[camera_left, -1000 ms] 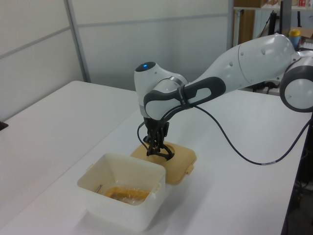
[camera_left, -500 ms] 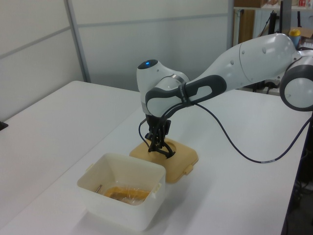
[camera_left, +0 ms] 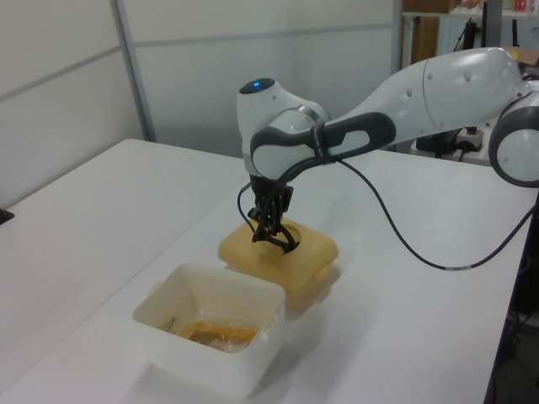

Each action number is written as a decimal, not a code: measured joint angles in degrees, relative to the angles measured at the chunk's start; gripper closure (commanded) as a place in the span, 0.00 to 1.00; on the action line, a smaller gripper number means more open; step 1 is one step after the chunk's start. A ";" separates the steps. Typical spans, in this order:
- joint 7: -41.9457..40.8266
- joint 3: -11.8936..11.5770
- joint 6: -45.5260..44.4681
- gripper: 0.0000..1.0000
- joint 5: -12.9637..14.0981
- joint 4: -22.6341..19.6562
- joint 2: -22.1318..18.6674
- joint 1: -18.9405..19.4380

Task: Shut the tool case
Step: 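Lift the tan lid by its handle off the table, then carry the lid over the white box and lower it onto the rim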

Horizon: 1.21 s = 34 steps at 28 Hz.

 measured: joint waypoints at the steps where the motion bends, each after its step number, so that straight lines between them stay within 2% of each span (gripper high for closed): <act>1: -0.65 0.00 -0.92 1.00 0.42 0.43 -0.23 0.00; 7: -3.67 0.01 -7.26 1.00 2.78 3.13 -2.74 -0.05; 13: -3.88 0.06 -9.79 1.00 4.35 3.78 -5.85 -0.06; 20: -3.89 0.75 -11.27 1.00 4.63 4.21 -7.42 -0.04; 34: 0.19 8.38 -12.97 1.00 4.41 5.12 -7.46 0.09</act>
